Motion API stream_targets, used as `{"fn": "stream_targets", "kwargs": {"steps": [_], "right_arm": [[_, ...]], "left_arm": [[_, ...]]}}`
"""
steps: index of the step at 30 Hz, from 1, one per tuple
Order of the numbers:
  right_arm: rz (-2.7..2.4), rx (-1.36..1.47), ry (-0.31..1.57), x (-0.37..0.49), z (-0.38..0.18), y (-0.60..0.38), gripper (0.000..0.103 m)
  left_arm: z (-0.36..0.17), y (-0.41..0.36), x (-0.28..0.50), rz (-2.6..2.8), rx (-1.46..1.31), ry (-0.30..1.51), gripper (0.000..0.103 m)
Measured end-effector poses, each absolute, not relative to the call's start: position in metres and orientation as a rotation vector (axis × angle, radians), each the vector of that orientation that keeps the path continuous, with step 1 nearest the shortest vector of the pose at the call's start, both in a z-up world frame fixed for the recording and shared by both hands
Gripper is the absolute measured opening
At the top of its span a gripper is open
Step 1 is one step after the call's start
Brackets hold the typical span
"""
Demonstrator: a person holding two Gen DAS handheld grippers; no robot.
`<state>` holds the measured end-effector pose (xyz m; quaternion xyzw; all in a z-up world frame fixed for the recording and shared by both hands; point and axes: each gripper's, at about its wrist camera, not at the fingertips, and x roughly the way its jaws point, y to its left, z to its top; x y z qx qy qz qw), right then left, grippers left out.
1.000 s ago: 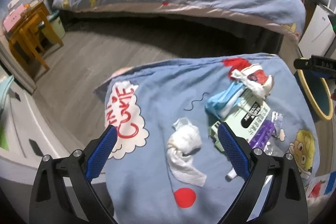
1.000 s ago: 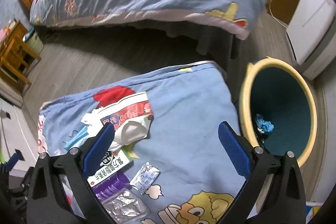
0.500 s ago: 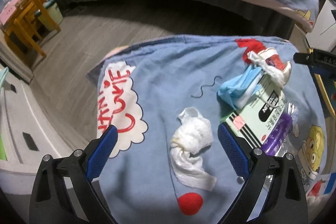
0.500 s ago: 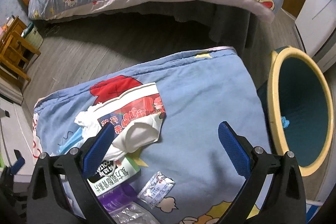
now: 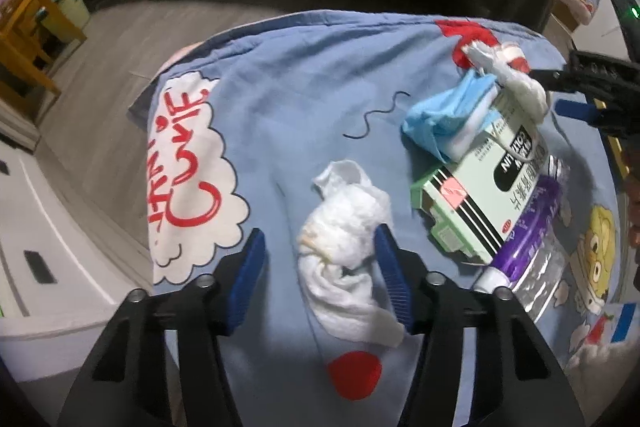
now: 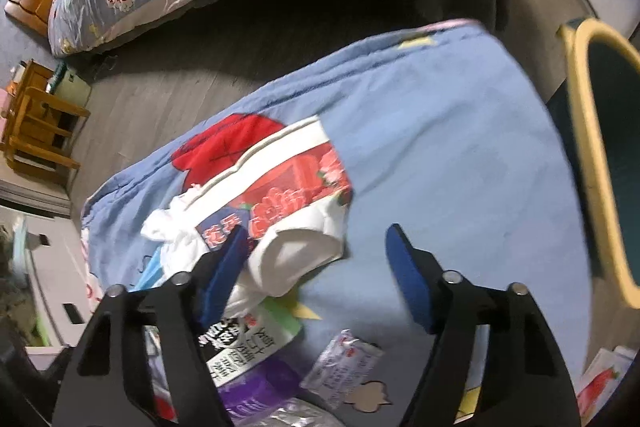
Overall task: Collect trash
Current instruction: 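Move both open tools back over the trash on the cushion, then grasp the white tissue with the left tool while the right grasps the white-red snack bag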
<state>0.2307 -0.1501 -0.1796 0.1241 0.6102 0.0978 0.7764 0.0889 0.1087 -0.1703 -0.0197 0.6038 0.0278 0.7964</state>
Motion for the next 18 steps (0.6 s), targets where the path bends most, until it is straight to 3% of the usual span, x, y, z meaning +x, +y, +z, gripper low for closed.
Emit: {"fn": "stream_targets", "kwargs": {"steps": [4,15,18], "right_arm": [[0.225,0.302,1.333,0.229,-0.182,-0.149,0.052],[0.186,0.251,1.318,0.227,-0.172,-0.156,0.051],[0.184,0.245,1.313,0.225,-0.168,-0.16,0.051]], "left_arm": [[-0.171,0.103,0.088,0.032,-0.036,1.308,0.043],[-0.165,0.088,0.089,0.031,0.021,1.3,0.036],[-0.16,0.082,0.089,0.033,0.009,1.296,0.029]]}}
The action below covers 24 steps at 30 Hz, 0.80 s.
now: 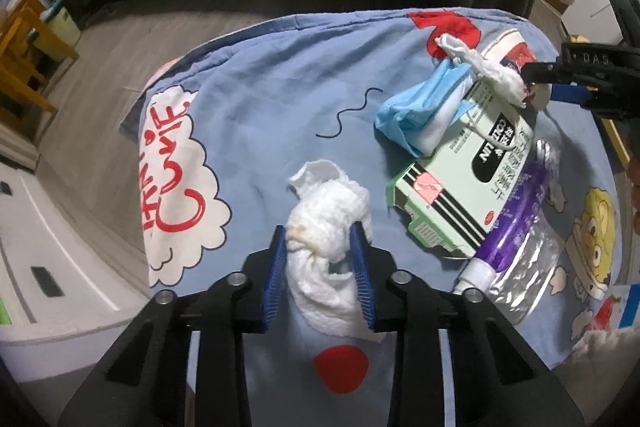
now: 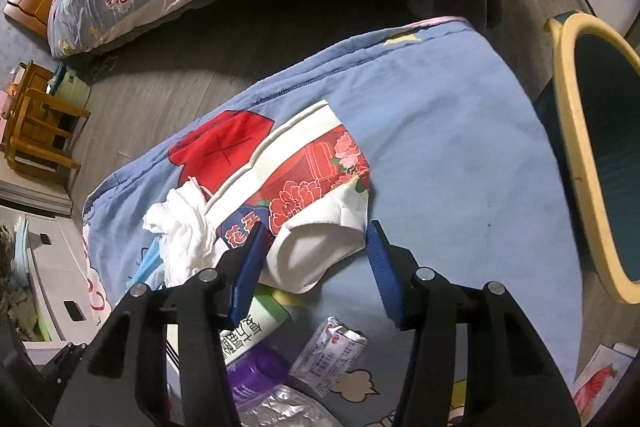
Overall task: Collect trash
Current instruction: 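Grasp the white tissue with the left tool while the right grasps the white-red snack bag, then carry the tissue and snack bag over the bin and open both tools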
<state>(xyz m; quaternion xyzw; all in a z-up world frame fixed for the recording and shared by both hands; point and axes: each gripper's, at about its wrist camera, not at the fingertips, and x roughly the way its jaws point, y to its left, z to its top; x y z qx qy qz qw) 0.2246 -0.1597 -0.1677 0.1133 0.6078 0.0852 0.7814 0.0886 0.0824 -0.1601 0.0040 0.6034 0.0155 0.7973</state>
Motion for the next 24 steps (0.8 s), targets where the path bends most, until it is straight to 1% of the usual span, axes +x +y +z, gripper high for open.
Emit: {"fn": "stream_targets", "kwargs": {"steps": [2,5,19,24], "right_arm": [[0.184,0.246,1.308,0.224,-0.166,-0.163,0.05],[0.179,0.246,1.287,0.22,-0.158,-0.173,0.05],[0.197,0.205,1.155,0.191,-0.104,-0.209,0.05],[0.188,0.221,1.136,0.177,-0.092,-0.235,0.05]], "left_arm": [[-0.159,0.08,0.087,0.036,0.009,1.304,0.025],[-0.153,0.076,0.086,0.037,0.015,1.293,0.023],[-0.072,0.04,0.077,-0.029,-0.012,1.046,0.023],[-0.059,0.009,0.084,-0.079,-0.007,0.996,0.023]]}}
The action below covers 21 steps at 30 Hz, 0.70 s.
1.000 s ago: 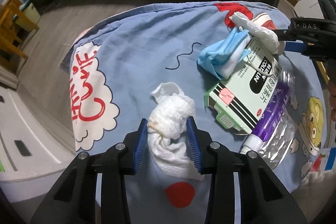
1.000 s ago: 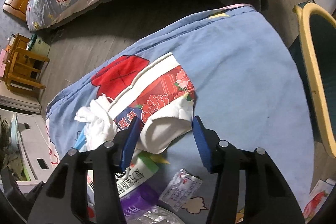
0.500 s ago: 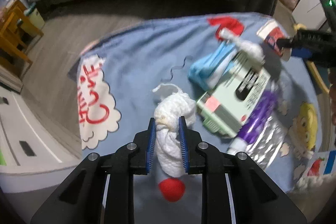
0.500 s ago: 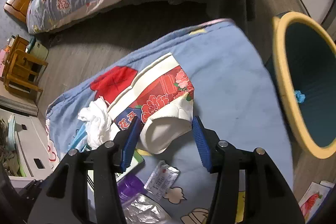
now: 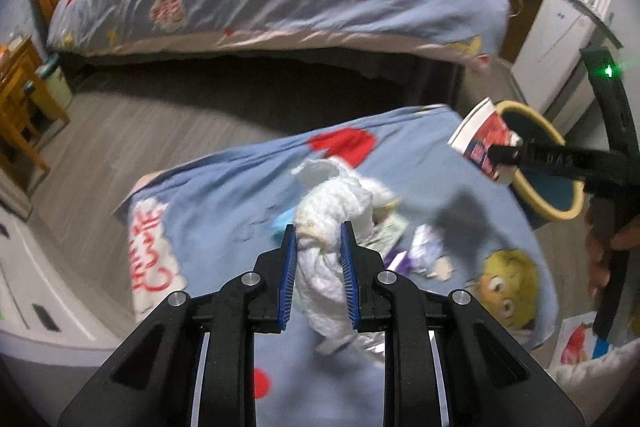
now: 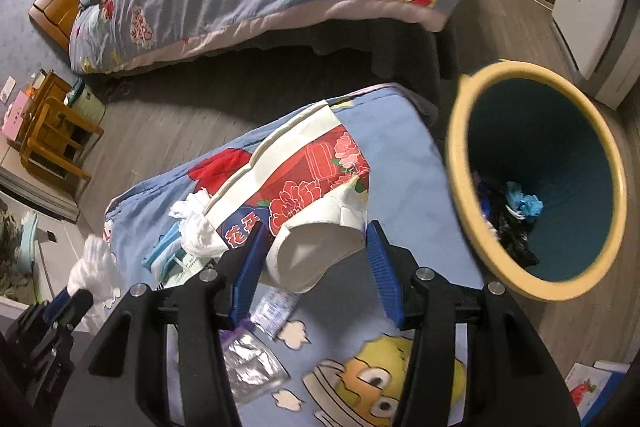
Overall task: Collect trash
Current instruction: 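Carry the tissue and snack bag over the bin and open both tools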
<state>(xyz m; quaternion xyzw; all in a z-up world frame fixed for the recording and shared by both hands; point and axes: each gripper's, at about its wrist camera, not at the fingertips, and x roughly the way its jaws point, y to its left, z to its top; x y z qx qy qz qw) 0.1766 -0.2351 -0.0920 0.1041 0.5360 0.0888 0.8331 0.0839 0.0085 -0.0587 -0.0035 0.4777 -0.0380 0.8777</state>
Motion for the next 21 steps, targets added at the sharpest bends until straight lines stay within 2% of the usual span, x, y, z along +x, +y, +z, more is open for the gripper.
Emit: {"fn": "stream_targets", "kwargs": {"steps": [21], "right_arm": [[0.109,0.249,1.093,0.167,-0.086,-0.352,0.051]], "left_arm": [[-0.053,-0.136,0.117,-0.251,0.078,0.929,0.023]]}}
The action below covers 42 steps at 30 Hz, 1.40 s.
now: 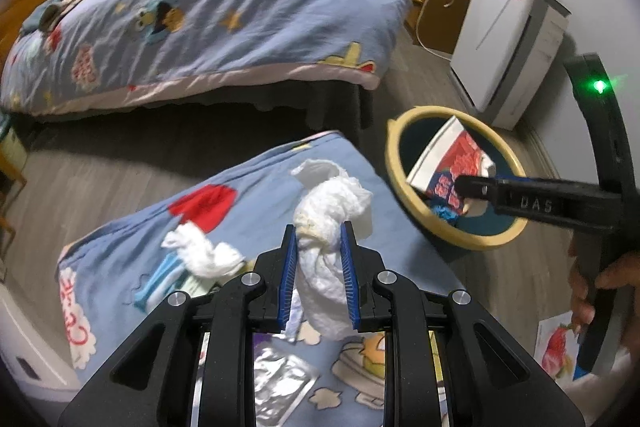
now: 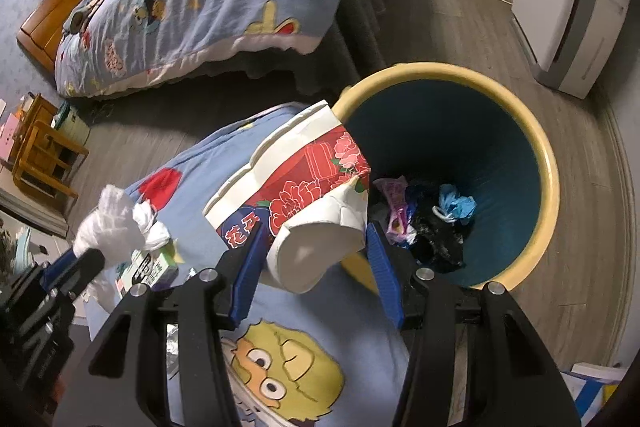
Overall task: Collect trash
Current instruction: 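Carry the tissue and snack bag over the bin and open both tools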
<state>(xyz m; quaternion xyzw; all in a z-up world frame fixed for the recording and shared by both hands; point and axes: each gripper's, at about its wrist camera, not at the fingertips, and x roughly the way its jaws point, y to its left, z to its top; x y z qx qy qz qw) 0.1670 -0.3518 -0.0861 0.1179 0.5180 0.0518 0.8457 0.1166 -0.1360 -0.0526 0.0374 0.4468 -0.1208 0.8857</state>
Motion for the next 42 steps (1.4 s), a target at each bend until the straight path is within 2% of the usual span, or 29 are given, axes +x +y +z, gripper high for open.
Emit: {"fn": "stream_targets", "kwargs": {"steps": [18,29,42], "right_arm": [[-0.078,0.432,1.074,0.166,-0.098,-0.473,0.051],[-0.138,0.439,1.122,0.173,-0.11,-0.472,0.051],[-0.157,0.538,1.093,0.173,-0.106,-0.49,0.051]], "left_arm": [[-0.066,-0.22,0.133,-0.343,0.171,0.897,0.023],[-0.066,-0.251,0.124,-0.437,0.198,0.869,0.023],[-0.07,-0.292,0.152,-0.437,0.162,0.882,0.023]]}}
